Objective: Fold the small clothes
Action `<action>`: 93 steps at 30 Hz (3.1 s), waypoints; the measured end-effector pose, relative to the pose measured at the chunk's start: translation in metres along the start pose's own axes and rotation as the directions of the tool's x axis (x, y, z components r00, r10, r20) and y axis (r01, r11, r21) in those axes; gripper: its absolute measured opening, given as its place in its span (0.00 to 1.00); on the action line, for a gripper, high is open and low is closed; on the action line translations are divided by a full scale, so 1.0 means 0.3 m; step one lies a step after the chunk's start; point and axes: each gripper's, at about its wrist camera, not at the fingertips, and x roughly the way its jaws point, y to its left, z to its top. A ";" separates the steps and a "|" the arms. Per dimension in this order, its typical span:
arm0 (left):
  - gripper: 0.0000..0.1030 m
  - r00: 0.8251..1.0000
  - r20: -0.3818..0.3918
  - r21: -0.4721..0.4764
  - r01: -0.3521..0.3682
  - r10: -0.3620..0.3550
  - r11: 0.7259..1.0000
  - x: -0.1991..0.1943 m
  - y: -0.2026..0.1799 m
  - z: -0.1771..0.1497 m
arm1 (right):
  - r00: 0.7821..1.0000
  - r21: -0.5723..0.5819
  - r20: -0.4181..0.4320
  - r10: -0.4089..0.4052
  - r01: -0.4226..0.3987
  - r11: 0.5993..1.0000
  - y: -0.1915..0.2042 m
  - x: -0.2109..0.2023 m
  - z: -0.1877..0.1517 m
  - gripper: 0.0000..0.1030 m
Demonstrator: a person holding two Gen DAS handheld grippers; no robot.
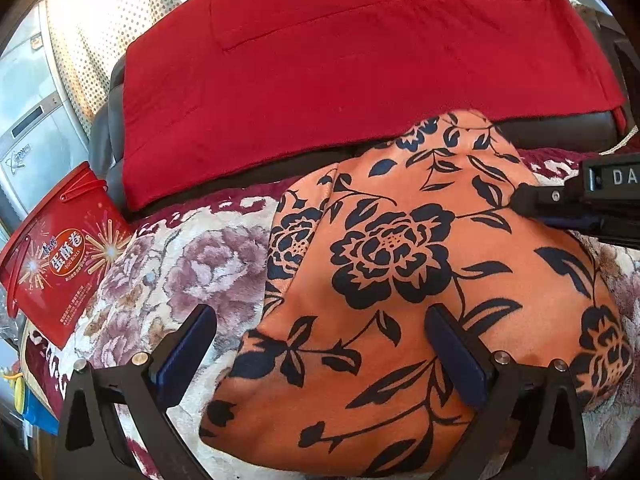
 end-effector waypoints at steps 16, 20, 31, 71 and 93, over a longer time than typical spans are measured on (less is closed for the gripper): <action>1.00 0.997 0.039 -0.231 -0.060 0.071 0.971 -0.046 0.241 0.033 | 0.987 -0.046 0.127 0.103 -0.098 0.994 0.043 -0.152 -0.024 0.31; 1.00 0.994 -0.022 -0.317 -0.111 0.109 0.942 -0.008 0.329 0.015 | 0.979 -0.082 0.152 0.132 -0.121 0.989 0.078 -0.179 -0.037 0.31; 1.00 0.973 0.014 -0.437 -0.200 0.229 0.877 -0.053 0.463 0.003 | 0.976 -0.134 0.140 0.166 -0.148 0.980 0.133 -0.165 -0.064 0.31; 1.00 0.955 0.029 -0.579 -0.224 0.295 0.784 -0.098 0.595 -0.031 | 0.978 -0.163 0.102 0.182 -0.164 0.973 0.158 -0.134 -0.080 0.31; 1.00 0.972 0.033 -0.530 -0.180 0.232 0.829 -0.065 0.515 -0.006 | 0.978 -0.162 0.098 0.185 -0.168 0.972 0.159 -0.124 -0.079 0.31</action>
